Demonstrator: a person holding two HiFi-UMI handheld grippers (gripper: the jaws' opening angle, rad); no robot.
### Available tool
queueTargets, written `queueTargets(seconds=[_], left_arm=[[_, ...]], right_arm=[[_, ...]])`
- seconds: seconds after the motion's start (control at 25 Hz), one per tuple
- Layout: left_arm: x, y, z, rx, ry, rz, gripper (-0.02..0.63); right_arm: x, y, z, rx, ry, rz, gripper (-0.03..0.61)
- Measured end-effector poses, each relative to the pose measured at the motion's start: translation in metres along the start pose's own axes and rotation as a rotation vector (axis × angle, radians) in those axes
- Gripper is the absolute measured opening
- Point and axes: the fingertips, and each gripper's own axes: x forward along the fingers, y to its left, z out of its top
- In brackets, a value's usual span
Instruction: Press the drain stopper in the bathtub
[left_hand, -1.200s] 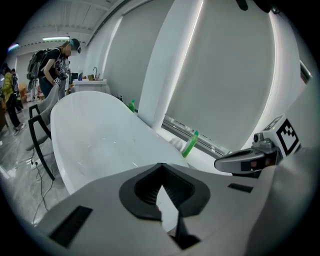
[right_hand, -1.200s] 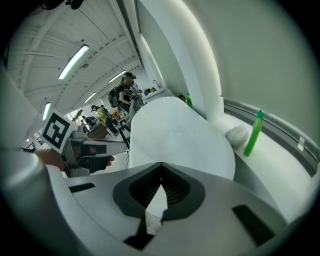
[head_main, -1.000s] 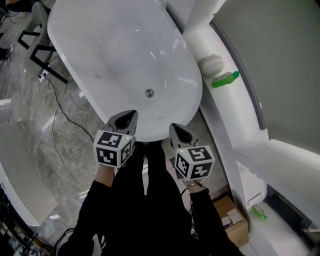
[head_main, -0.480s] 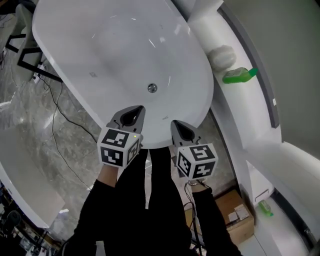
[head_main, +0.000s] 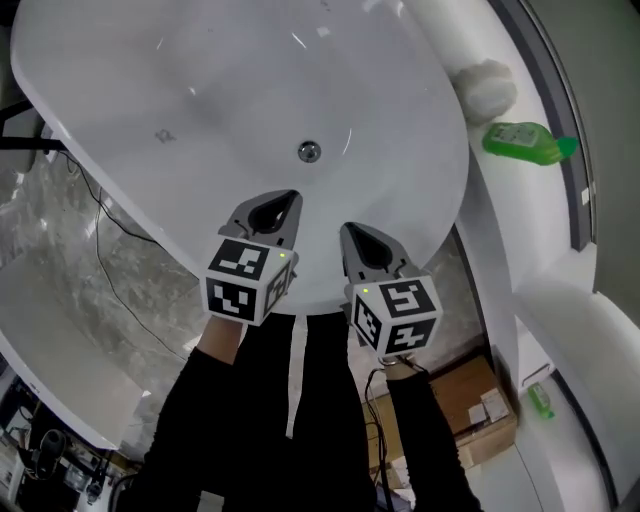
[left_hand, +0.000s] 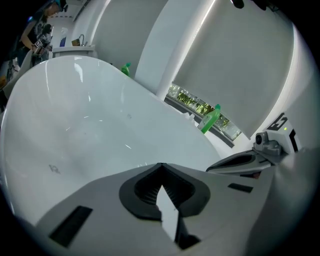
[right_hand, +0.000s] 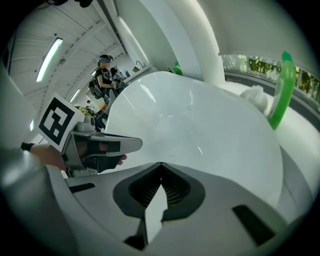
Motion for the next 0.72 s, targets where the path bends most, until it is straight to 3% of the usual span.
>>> queueTargets(seconds=[0.28, 0.72], left_arm=[[0.031, 0.020, -0.017, -0.035, 0.054, -0.003, 0.005], [0.081, 0.049, -0.030, -0.127, 0.084, 0.002, 0.005]], right_arm=[[0.039, -0.013, -0.011, 0.055, 0.042, -0.007, 0.002], [0.091, -0.048, -0.015, 0.024, 0.113, -0.013, 0.002]])
